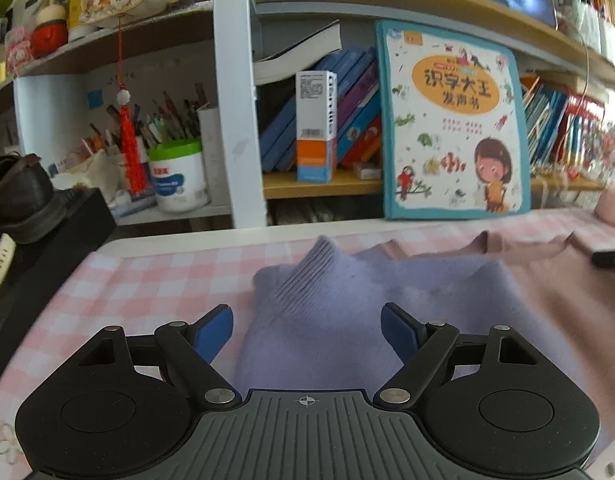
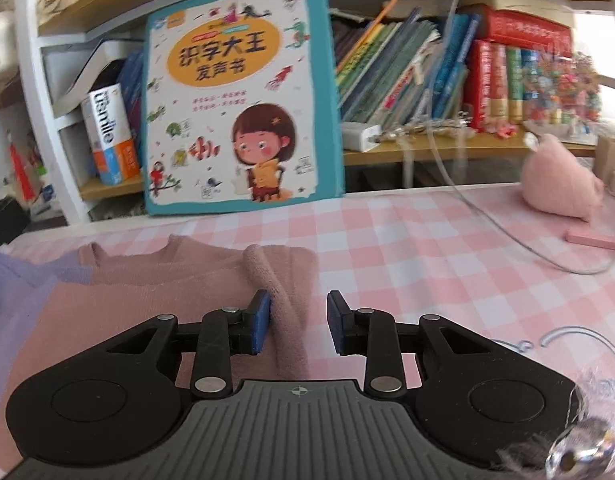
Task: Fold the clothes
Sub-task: 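Pinch and smooth the folded edges with both tools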
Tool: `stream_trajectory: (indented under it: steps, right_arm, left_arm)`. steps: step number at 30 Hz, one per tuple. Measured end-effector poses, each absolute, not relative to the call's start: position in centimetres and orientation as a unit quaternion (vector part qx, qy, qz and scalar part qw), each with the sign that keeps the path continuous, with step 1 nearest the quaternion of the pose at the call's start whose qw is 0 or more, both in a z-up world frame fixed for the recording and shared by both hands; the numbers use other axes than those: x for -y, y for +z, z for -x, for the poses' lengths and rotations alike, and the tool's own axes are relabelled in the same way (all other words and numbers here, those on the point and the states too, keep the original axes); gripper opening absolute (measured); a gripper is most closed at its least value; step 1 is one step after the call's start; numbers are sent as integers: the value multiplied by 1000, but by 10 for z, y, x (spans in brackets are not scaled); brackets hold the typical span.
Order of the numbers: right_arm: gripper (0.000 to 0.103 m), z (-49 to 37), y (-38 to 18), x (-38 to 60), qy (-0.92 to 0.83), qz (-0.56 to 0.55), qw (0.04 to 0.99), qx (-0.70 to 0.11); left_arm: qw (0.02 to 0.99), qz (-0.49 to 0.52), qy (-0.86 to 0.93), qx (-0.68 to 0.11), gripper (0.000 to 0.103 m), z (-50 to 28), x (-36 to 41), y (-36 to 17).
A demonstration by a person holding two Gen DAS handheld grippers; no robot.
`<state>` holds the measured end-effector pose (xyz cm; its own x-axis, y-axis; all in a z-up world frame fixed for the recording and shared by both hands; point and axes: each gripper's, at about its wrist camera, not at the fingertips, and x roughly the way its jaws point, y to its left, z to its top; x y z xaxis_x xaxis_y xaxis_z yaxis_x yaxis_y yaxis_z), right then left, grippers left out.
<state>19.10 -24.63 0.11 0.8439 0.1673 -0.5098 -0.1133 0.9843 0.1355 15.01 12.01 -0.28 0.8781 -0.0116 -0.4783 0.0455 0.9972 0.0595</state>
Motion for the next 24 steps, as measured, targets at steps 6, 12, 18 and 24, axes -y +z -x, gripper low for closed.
stream_trajectory:
  steps: [6, 12, 18, 24]
  right_arm:
    - [26, -163, 16, 236, 16, 31, 981, -190]
    - [17, -160, 14, 232, 90, 20, 974, -208]
    - [13, -173, -1, 227, 87, 28, 963, -255]
    - [14, -175, -2, 232, 90, 11, 960, -267]
  left_arm:
    - [965, -1, -20, -260, 50, -147, -138, -5]
    - [963, 25, -25, -266, 42, -151, -147, -8]
    - [961, 59, -37, -269, 9, -152, -155, -9]
    - [975, 34, -33, -216, 6, -139, -142, 5]
